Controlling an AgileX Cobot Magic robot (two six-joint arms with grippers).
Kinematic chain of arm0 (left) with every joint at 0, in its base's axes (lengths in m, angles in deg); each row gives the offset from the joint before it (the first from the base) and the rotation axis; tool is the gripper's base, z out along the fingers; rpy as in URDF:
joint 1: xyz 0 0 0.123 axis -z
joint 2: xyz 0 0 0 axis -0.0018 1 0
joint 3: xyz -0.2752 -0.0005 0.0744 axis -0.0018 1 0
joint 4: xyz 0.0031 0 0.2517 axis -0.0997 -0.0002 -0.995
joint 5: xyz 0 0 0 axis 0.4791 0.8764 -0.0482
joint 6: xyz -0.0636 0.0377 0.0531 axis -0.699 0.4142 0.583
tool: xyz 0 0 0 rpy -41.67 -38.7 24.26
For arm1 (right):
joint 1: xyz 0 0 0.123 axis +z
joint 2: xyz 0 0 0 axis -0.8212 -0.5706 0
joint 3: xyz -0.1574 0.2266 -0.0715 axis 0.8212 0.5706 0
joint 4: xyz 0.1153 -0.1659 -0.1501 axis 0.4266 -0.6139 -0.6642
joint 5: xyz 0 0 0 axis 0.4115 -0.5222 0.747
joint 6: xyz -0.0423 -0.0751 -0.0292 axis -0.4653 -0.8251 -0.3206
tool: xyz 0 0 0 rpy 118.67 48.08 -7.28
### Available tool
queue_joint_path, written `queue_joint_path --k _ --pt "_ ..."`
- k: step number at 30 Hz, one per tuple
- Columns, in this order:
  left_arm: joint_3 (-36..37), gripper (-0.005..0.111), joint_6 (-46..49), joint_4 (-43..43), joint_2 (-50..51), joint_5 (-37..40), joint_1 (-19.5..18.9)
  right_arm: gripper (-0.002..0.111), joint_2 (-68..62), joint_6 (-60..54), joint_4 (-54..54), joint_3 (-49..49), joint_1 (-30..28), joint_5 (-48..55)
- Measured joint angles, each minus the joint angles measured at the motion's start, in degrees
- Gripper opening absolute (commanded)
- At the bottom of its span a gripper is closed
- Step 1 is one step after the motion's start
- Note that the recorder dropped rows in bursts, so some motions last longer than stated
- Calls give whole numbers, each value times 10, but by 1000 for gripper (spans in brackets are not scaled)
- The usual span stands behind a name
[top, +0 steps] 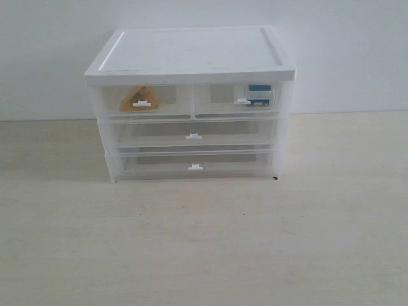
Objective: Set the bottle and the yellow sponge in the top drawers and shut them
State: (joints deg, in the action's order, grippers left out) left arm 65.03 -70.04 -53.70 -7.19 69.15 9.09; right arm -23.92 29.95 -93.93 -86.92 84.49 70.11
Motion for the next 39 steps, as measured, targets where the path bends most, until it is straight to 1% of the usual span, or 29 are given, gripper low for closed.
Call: queue_joint_path --k 6,8,9,10,11,12,14,18,19,20,21,23,24,26,30,32,34,36,37,39 --pt "0 4 -1 0 0 0 0 0 0 0 0 0 0 1" --pt "0 4 12 16 0 0 0 0 0 0 0 0 0 1" --pt "0 4 39 39 0 0 0 0 0 0 0 0 0 1" --pt "0 4 141 120 0 0 0 0 0 0 0 0 0 1" --pt "0 4 206 172 0 0 0 0 0 0 0 0 0 1" --pt "0 4 323 262 0 0 0 0 0 0 0 0 0 1" --pt "10 4 366 292 0 -9 0 0 0 0 0 0 0 1" --pt "65 4 338 263 -1 -53 -2 0 0 0 0 0 0 1" --pt "102 4 323 257 -1 -77 -11 0 0 0 0 0 0 1" --pt "122 4 319 256 -1 -90 -18 0 0 0 0 0 0 1" --pt "163 4 318 260 -1 -116 -30 0 0 0 0 0 0 1" --pt "207 4 338 288 0 -139 -48 0 0 0 0 0 0 1" --pt "211 4 342 295 0 -139 -52 0 0 0 0 0 0 1" --pt "214 4 358 302 0 -125 -67 0 0 0 0 0 0 1" --pt "214 4 358 278 0 -98 -94 0 0 0 0 0 0 1" --pt "214 4 359 272 0 -65 -115 0 0 0 0 0 0 1" --pt "214 4 360 268 0 -44 -126 0 0 0 0 0 0 1" --pt "214 4 360 248 0 -12 -136 0 0 0 0 0 0 1" --pt "214 4 360 229 0 17 -138 0 0 0 0 0 0 1" --pt "214 4 359 217 0 49 -139 0 0 0 0 0 0 1"
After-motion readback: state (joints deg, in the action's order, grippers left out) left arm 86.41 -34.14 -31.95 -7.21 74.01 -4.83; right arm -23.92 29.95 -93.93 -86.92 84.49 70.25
